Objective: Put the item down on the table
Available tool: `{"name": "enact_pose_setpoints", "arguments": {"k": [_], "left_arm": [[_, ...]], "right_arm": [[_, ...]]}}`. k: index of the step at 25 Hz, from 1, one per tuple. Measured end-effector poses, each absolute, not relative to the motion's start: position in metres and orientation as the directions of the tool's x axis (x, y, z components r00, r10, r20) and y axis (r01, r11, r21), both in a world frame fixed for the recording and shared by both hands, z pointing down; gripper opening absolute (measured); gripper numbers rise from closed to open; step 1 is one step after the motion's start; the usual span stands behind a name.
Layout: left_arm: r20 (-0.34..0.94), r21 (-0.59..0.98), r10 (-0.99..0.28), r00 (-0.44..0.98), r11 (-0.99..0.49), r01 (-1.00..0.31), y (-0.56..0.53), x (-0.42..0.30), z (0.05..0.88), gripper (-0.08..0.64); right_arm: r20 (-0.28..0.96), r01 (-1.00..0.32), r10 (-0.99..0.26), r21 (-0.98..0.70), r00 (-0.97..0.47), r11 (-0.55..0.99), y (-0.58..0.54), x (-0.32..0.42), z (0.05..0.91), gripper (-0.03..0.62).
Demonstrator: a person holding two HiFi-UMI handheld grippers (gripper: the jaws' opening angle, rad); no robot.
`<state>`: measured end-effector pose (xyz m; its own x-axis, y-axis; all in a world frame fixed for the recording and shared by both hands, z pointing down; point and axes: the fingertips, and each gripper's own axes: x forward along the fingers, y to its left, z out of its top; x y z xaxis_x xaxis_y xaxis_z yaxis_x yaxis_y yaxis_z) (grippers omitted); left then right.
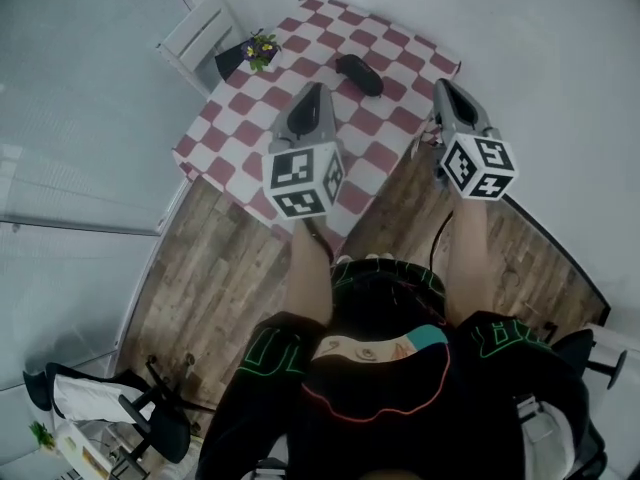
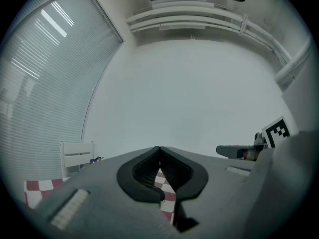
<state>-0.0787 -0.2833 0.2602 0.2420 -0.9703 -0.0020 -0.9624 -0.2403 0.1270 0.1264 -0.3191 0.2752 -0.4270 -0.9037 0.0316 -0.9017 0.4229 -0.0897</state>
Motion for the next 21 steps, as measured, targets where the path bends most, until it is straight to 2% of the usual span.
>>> {"name": "enact_pose_setpoints", "arguments": {"k": [10, 21], "left_arm": [[0.004, 0.112, -0.971, 0.239, -0.237, -0.965, -0.291, -0.04, 0.257, 0.009], [0.026, 0.116, -0.986, 0.165, -0.161, -0.98, -0.295, -0.047, 0.267, 0.009]], "right_arm": [[0.008, -0.866, -0.87, -0.092, -0.494, 0.491, -0.333, 0.144, 0.264, 0.003], [-0.002, -0.816, -0.818, -0.074, -0.575, 0.573, -0.346, 0.134, 0.261, 0.003]]}}
